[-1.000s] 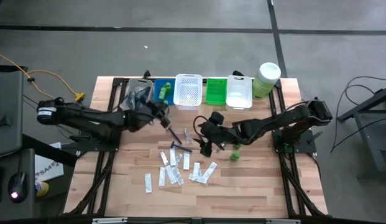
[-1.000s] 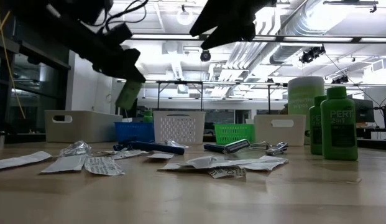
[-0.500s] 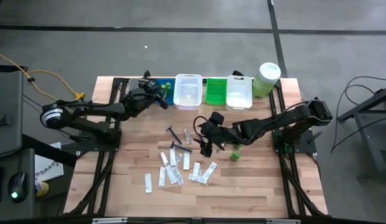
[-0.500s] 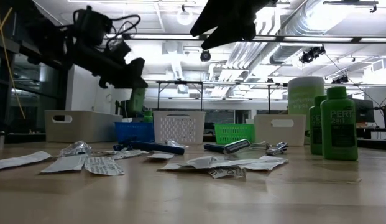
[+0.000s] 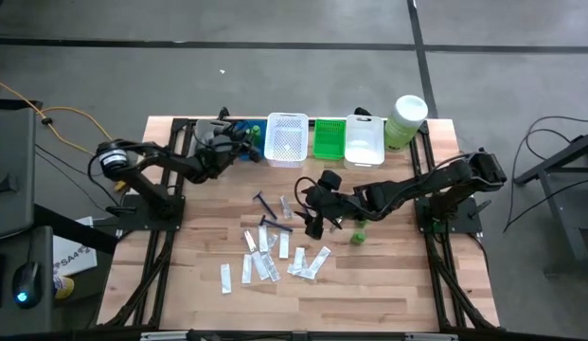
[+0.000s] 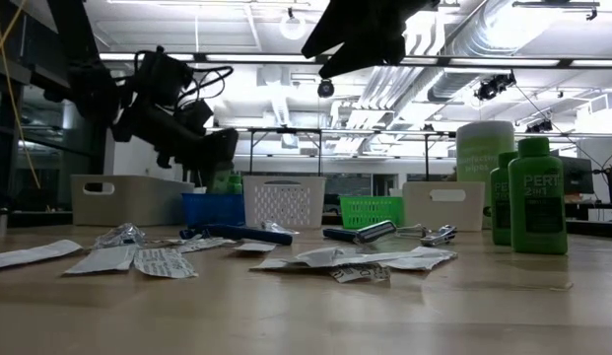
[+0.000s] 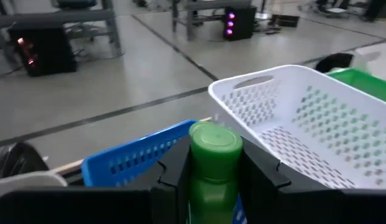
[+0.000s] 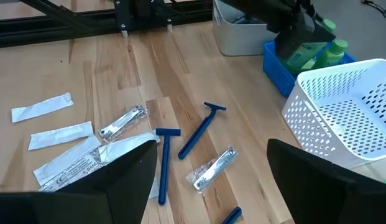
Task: Pick & Place Travel size toiletries
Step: Put the shampoo into the blue bin
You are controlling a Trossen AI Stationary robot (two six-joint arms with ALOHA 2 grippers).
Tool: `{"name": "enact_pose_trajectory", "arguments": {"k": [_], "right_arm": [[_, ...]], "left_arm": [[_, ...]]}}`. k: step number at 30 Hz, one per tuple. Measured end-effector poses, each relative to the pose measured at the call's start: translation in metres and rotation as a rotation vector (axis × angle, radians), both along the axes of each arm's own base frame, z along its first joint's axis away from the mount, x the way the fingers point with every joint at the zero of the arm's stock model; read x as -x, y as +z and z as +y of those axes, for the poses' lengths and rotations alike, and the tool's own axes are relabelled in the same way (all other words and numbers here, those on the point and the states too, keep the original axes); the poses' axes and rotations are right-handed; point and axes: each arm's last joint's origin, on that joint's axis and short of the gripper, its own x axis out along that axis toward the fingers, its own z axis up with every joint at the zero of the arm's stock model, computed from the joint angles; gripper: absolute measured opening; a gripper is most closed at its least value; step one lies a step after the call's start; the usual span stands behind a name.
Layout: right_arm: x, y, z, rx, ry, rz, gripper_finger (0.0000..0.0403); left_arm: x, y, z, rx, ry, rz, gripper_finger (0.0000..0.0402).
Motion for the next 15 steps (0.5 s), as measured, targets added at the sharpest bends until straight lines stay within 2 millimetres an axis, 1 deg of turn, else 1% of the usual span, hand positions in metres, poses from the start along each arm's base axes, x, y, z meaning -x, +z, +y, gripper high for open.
{"name": "enact_pose_trajectory", "arguments": {"k": [6, 15], "right_arm": [[0.0000, -0.0002, 0.0000, 0.004, 0.003, 0.002, 0.0297], [0.0000, -0.0002, 0.0000, 0.005, 0.003, 0.002, 0.0297]], "left_arm": [[0.0001, -0.0061, 0.0014, 0.028, 0.061, -0.022, 0.0093], [-0.0007, -0.0095, 0.0005, 0.058, 0.051, -0.030, 0.0099]]}}
